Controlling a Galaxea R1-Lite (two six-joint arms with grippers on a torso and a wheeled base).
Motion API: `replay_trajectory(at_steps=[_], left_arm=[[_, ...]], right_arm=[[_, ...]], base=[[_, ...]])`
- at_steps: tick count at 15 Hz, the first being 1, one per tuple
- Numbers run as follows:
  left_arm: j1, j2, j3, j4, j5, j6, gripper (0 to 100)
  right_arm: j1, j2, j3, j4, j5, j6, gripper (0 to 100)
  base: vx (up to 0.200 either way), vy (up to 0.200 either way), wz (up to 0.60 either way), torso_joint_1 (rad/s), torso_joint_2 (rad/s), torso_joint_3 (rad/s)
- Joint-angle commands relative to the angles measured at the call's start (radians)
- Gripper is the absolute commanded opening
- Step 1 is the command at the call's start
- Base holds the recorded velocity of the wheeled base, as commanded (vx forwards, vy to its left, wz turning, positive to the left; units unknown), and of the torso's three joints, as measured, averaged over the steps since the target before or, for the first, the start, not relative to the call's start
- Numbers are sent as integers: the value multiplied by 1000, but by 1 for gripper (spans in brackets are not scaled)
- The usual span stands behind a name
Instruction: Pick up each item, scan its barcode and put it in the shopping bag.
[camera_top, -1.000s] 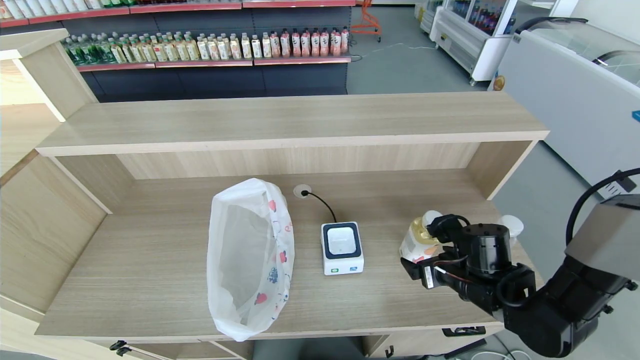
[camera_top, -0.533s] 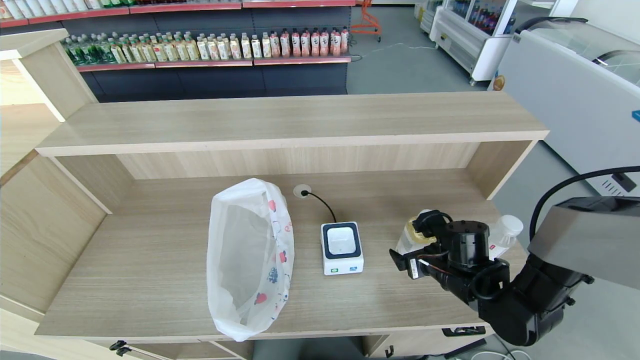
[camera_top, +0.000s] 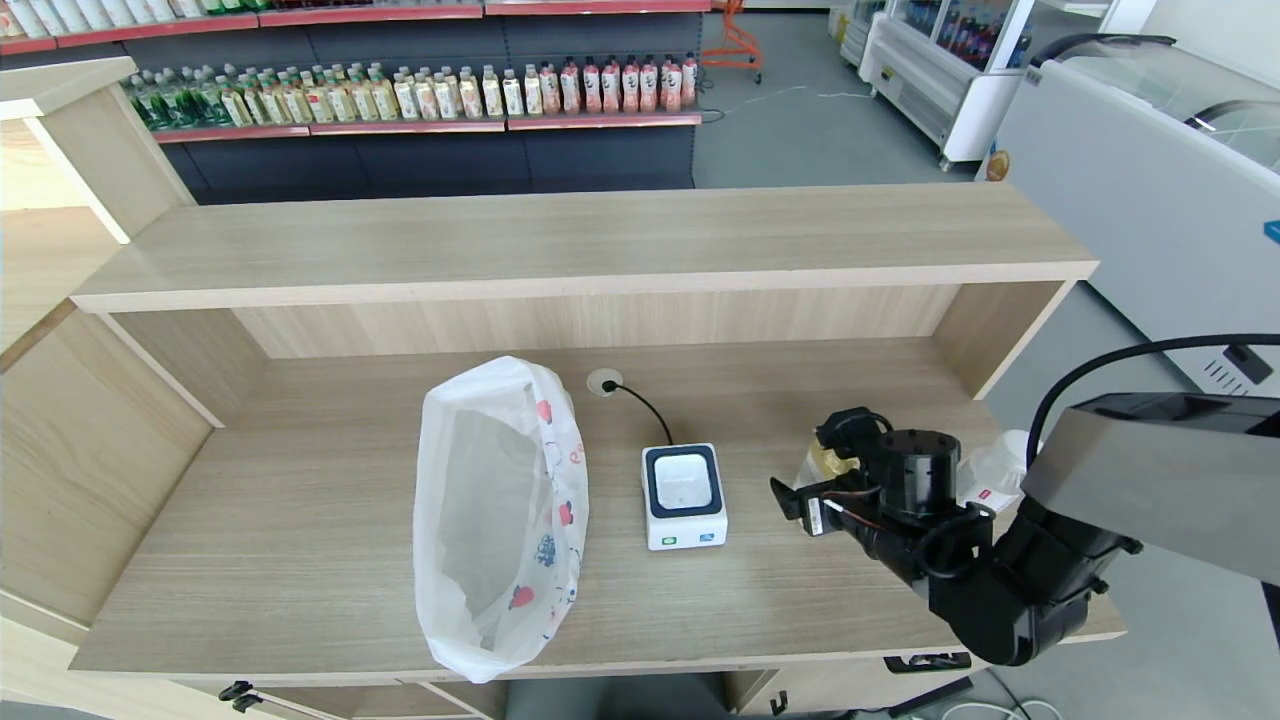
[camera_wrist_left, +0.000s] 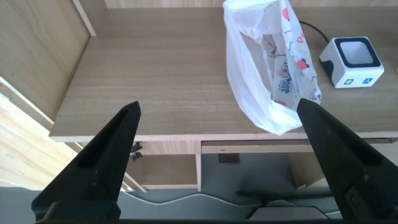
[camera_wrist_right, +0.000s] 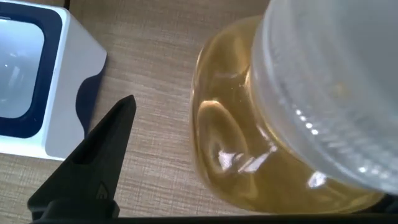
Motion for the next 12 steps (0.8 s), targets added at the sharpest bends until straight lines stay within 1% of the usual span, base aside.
replay_trajectory(at_steps=[1,5,6,8,12], left_arm=[[0,0,0,0,0,0,100],[0,0,0,0,0,0,100],[0,0,0,0,0,0,100],[0,0,0,0,0,0,100],[0,0,0,0,0,0,100]], right_arm=[[2,43,-33,-19,1,-3,100],[4,72,-84,-25,10,-1,100],[4,74,-93,-25,10,-1,0],[4,72,-110,-24,10,-1,0],[14,68,-103,-22,10,-3,0]], base=[[0,0,0,0,0,0],[0,0,0,0,0,0],[0,0,0,0,0,0],[0,0,0,0,0,0],[0,0,0,0,0,0]])
